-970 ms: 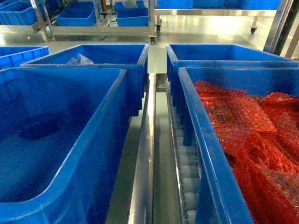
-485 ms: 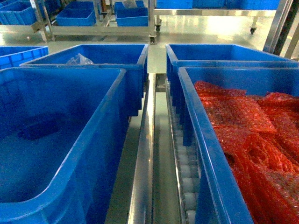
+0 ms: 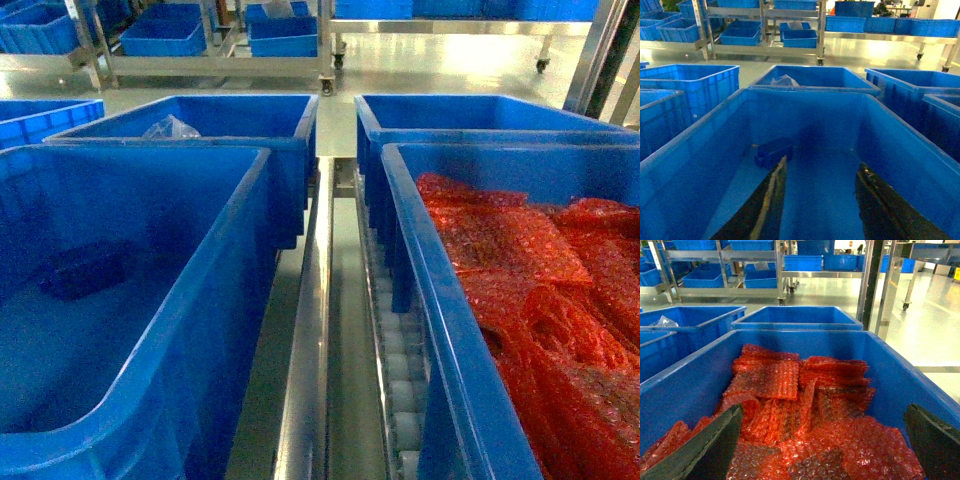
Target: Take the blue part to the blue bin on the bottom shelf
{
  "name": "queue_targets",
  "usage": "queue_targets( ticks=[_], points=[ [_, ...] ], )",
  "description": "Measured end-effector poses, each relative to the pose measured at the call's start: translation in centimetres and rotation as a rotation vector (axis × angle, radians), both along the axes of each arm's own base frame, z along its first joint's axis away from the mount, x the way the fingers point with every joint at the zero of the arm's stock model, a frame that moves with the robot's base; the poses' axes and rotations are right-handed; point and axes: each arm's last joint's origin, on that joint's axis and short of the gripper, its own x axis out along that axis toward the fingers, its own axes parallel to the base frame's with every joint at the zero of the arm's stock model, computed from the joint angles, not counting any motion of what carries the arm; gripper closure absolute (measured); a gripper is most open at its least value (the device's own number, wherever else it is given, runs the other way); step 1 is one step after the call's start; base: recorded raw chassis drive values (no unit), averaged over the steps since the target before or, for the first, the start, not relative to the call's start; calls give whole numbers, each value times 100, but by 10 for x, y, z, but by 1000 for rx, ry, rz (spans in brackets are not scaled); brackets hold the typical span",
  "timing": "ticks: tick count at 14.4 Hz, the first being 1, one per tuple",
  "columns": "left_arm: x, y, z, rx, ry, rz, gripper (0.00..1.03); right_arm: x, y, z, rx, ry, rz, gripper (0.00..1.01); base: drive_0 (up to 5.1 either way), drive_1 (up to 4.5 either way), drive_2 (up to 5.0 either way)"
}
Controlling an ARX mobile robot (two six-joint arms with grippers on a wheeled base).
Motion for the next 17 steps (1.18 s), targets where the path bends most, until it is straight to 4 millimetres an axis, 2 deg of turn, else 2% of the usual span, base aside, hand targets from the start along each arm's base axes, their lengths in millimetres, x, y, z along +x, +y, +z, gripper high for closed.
queue_targets(
  ticks=[1,5,6,7,17],
  points=[
    [0,0,0,0,0,0,56,0,0,0,0,0,0,3,0,0,0],
    [0,0,0,0,0,0,10,0,0,0,0,0,0,3,0,0,0],
    [0,0,0,1,0,0,3,0,0,0,0,0,0,3,0,0,0],
    [0,0,0,0,0,0,6,0,0,0,0,0,0,3,0,0,0],
    [0,0,0,0,0,0,5,0,0,0,0,0,0,3,0,0,0]
  ],
)
